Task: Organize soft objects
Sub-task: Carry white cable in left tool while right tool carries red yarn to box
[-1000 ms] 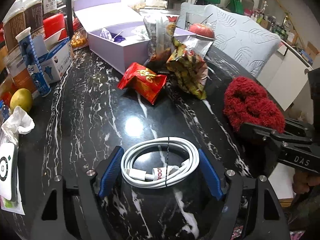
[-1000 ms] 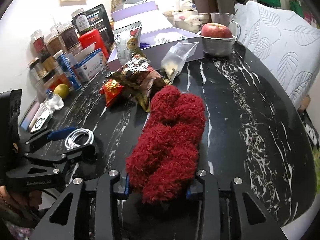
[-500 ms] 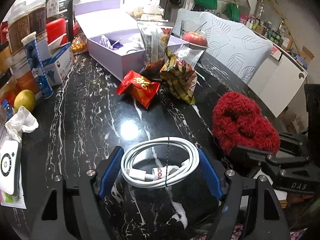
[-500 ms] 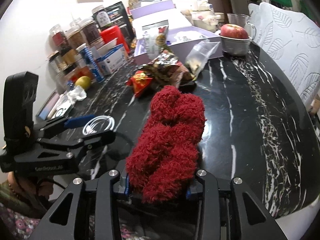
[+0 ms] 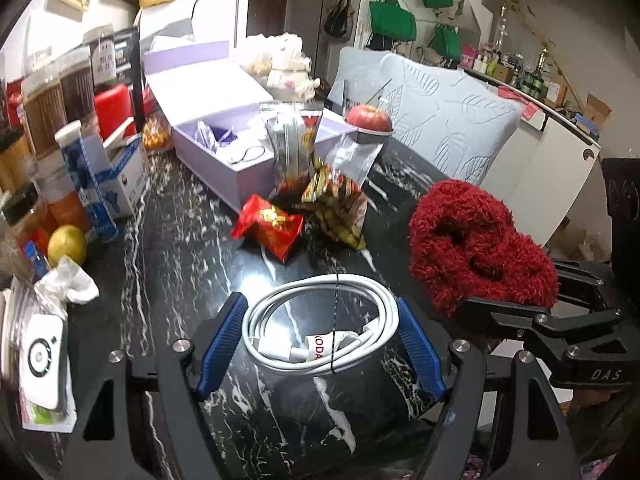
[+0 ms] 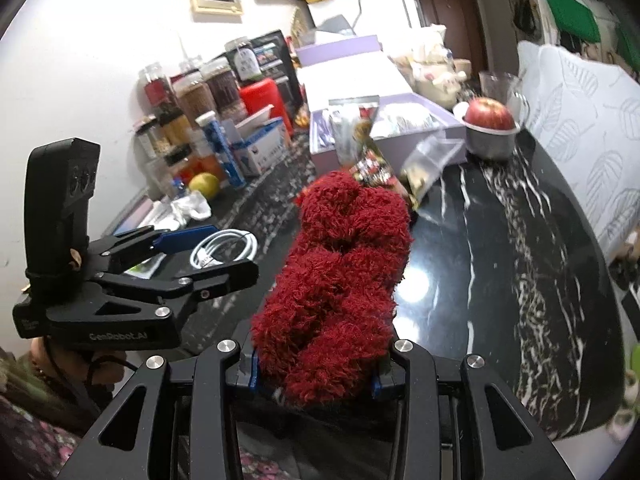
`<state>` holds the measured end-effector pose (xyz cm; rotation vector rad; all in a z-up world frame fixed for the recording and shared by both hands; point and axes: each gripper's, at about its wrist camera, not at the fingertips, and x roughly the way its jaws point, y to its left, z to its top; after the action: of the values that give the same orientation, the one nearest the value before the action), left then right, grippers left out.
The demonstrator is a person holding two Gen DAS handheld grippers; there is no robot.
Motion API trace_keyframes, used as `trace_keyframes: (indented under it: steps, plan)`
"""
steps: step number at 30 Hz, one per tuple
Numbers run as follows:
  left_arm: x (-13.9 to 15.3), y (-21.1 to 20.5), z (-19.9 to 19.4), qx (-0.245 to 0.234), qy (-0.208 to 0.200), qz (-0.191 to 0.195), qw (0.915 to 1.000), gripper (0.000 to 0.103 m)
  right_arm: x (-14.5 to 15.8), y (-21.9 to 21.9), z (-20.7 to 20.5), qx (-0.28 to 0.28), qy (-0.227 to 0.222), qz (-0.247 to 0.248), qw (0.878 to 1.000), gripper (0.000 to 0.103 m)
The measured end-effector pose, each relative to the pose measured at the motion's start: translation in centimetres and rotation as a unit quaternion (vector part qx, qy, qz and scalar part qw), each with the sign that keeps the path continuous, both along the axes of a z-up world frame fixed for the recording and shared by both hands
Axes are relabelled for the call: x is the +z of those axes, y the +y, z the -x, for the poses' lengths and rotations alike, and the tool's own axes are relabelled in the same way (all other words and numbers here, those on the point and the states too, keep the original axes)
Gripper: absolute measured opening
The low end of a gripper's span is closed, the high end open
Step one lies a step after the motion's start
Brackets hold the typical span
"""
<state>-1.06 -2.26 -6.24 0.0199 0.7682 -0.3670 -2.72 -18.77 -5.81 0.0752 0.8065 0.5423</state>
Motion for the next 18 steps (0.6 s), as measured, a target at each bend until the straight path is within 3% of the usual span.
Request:
trace_keyframes:
  steps: [18]
  plan:
    - [8.8,-0.2,-0.6,-0.025,-0.114,-0.003,0.9932,0.075,8.0,1.1,-0.8,0.04,-0.109,0.007,0.993,0.037]
